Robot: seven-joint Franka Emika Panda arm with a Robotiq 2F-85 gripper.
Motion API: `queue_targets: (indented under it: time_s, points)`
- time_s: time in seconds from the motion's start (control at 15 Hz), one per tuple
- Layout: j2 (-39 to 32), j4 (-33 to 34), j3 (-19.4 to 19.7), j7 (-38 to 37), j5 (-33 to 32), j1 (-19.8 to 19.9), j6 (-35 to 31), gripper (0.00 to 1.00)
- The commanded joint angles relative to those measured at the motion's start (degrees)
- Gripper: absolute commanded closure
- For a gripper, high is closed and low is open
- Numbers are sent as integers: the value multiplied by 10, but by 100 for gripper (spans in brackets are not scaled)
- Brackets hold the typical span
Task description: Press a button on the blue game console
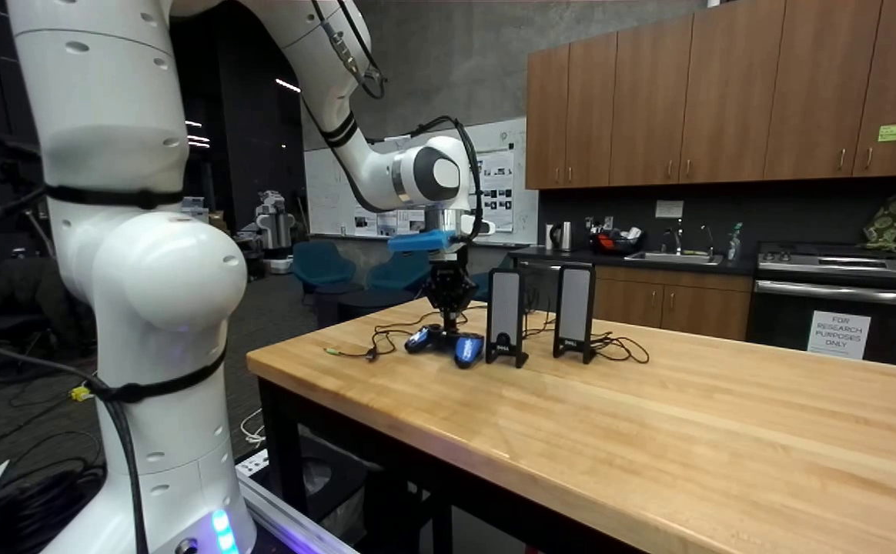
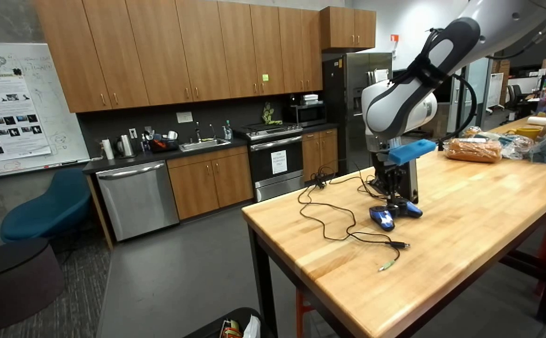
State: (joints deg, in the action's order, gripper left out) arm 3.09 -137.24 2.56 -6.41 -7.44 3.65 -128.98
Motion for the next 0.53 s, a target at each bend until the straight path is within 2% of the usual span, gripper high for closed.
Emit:
queue_targets:
  time_s: [0.0, 0.47]
  points:
    - [10, 9, 4, 2, -2, 2, 0, 100]
    - [34, 32, 6, 12, 5, 2, 14, 100]
